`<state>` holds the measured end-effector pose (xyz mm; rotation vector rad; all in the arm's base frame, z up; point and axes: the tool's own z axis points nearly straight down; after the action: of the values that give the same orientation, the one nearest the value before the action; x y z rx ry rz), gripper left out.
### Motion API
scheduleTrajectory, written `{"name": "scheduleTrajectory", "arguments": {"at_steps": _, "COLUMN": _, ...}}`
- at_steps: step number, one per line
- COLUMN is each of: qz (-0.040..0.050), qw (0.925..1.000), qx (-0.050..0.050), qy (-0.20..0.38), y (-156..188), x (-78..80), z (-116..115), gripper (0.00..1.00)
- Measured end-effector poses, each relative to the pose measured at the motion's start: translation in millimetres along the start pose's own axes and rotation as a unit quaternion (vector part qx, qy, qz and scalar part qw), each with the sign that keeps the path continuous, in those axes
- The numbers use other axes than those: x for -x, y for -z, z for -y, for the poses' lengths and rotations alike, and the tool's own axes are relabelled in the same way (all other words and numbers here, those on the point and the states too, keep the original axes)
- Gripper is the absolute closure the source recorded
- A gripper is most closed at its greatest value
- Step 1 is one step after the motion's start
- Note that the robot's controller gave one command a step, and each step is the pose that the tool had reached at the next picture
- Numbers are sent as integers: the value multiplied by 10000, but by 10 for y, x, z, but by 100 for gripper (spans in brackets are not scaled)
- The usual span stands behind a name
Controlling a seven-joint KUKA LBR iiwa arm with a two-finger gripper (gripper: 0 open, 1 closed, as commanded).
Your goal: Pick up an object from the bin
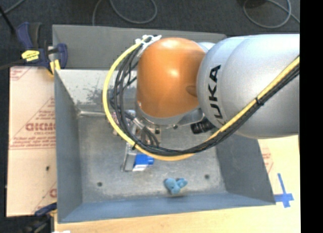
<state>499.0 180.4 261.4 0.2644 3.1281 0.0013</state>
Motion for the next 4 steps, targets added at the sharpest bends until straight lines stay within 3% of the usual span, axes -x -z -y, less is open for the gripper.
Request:
{"name": "scheduleTrajectory", "arguments": {"at_steps": 1, "qz": -1, "qw": 9943, "qx": 0, "qy": 1066, "y": -114, "x": 85, "z": 128, "gripper": 0}}
{"name": "scheduleTrajectory", "arguments": {"at_steps": 2, "qz": -1, "qw": 9962, "qx": 1, "qy": 875, "y": -173, "x": 32, "z": 288, "gripper": 0}}
{"name": "scheduleTrajectory", "arguments": {"at_steps": 3, "qz": 6, "qw": 9836, "qx": 1, "qy": 1802, "y": -283, "x": -47, "z": 443, "gripper": 0}}
{"name": "scheduleTrajectory", "arguments": {"at_steps": 4, "qz": 4, "qw": 9649, "qx": -3, "qy": 2625, "y": -410, "x": 3, "z": 453, "gripper": 0}}
